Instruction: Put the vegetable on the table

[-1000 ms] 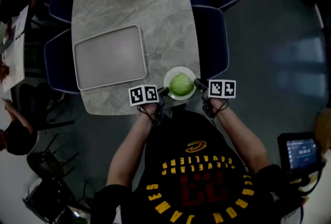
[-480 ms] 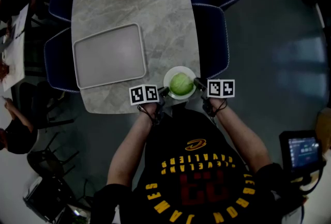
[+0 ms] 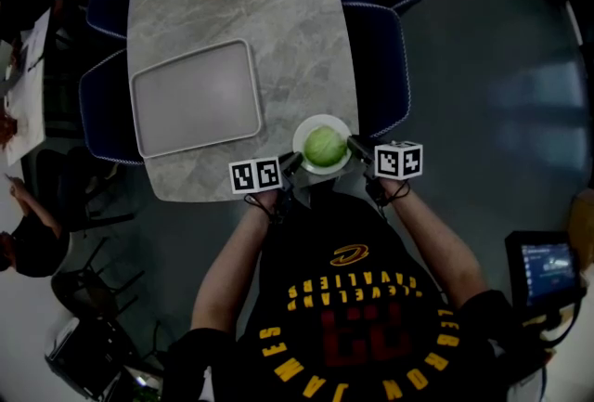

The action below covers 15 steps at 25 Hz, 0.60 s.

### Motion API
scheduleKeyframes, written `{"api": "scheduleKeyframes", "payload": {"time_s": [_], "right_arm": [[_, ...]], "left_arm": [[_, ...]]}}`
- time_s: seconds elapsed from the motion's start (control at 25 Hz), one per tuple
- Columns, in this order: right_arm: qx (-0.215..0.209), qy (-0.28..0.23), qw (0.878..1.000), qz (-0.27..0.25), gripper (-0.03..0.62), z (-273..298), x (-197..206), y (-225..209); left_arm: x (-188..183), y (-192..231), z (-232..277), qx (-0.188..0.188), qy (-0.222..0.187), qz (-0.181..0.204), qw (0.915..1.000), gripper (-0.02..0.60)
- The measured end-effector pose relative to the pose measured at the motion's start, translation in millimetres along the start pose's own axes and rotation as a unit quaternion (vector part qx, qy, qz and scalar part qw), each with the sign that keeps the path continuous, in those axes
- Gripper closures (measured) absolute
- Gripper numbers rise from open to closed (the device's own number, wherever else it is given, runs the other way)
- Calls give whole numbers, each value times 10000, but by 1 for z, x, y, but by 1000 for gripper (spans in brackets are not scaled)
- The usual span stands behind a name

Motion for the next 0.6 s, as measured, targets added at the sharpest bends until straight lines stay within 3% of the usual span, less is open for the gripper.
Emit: {"api": "scheduleKeyframes", "payload": {"time_s": [0.16, 0.44, 0.6], "right_arm": [[-156, -15, 9993, -333, 557, 3, 2, 2], [-75, -475, 9958, -780, 559, -10, -2, -1], [-161, -690, 9954, -640, 559, -20, -9, -5]], "left_arm": [[1, 0, -2, 175, -284, 156, 9993, 544], [1, -3, -4, 23, -230, 319, 9992, 545], [4, 0, -6, 11, -391, -119, 9992, 545]]}}
Point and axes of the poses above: the fingertips, and each gripper's own axes: z forward along the fingers, y to its left, x out of its underside, the point moved 3 cm from there along -z, backward along the fingers, and after that the axes turned 12 degrees about z, right-handed, at the moved point
